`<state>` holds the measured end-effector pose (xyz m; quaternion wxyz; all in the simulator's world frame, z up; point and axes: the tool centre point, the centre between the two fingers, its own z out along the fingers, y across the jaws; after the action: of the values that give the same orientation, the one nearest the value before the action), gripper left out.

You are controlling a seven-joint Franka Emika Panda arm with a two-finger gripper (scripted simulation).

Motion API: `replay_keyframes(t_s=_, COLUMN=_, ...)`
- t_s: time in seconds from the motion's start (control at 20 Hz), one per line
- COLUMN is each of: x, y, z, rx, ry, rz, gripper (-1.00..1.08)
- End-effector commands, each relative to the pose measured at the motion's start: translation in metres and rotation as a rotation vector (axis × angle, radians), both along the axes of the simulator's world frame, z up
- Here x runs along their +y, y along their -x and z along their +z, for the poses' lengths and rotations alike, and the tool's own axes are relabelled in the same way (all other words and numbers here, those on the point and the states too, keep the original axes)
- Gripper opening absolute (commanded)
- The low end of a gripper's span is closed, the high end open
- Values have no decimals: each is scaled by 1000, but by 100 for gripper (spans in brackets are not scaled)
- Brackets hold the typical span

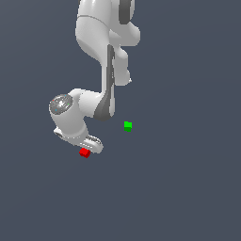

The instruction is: Stack the red cube on top of the green cube.

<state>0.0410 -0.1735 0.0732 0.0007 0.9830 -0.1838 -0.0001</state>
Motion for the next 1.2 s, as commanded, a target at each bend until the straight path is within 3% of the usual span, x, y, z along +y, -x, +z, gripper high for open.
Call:
replay_keyframes(t_s=0.0, x=-5, y=0, z=-3, rx=0, ry=-1, rz=-12, gripper=100)
replay_keyframes(t_s=0.35, x=-6, y=0, z=-7, rx=1, ry=-1, rz=-13, gripper=100)
replay_keyframes(t_s=0.8, x=-5, y=1, z=-47, rx=0, ry=-1, rz=-13, gripper=100)
replay_keyframes(t_s=1.1, x=-6, y=0, z=-53, rx=0, ry=-1, rz=-13, gripper=100)
replay_keyframes(t_s=1.15, x=-6, y=0, z=-53, rx=0, ry=-1, rz=-13, gripper=-100)
